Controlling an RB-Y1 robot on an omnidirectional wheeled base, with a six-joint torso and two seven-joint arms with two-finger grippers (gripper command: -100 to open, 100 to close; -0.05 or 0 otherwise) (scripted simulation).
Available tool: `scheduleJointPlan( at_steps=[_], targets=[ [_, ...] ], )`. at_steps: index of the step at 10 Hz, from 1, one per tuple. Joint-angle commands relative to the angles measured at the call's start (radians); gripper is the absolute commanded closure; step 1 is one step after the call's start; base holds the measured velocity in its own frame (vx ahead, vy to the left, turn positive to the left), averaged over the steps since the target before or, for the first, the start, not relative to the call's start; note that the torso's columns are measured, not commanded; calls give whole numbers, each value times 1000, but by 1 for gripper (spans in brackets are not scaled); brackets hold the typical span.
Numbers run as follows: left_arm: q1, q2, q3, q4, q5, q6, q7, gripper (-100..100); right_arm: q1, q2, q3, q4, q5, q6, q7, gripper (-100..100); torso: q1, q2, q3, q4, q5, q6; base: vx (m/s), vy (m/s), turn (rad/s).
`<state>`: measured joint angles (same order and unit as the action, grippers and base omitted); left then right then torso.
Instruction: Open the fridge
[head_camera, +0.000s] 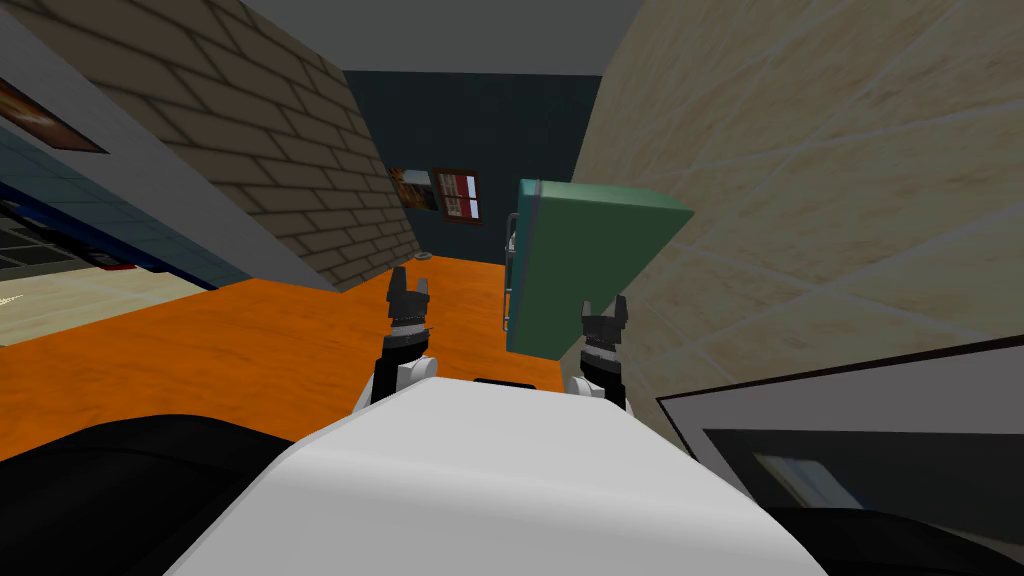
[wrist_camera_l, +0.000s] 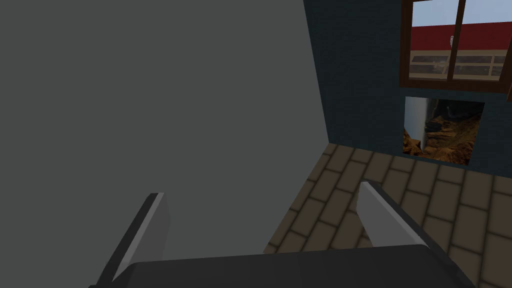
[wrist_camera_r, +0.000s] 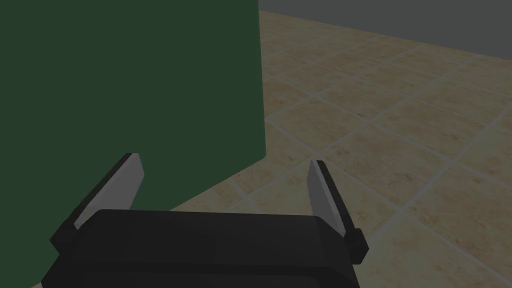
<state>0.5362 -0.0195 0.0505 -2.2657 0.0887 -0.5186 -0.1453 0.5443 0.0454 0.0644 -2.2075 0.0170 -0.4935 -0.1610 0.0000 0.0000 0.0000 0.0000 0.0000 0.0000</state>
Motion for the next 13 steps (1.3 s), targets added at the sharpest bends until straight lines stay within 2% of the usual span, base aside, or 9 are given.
scheduleJointPlan(
  at_steps=[1,9,10,11,13],
  targets=[
    [0,0,0,0,0,0,0,0,0,0,0,0,0,0,0,0,0,40,-82,41,0,0,0,0,0],
    [0,0,0,0,0,0,0,0,0,0,0,0,0,0,0,0,0,618,-1234,617,0,0,0,0,0],
    [0,0,0,0,0,0,0,0,1,-49,4,0,-13,0,-11,-100,0,691,-1382,691,0,0,16,6,18],
    [0,0,0,0,0,0,0,0,2,-77,9,0,-26,1,-22,-100,0,725,-1451,724,0,0,21,10,27],
    [0,0,0,0,0,0,0,0,6,-138,20,-1,-63,1,-52,-100,0,736,-1476,737,0,0,31,20,30]
  ],
)
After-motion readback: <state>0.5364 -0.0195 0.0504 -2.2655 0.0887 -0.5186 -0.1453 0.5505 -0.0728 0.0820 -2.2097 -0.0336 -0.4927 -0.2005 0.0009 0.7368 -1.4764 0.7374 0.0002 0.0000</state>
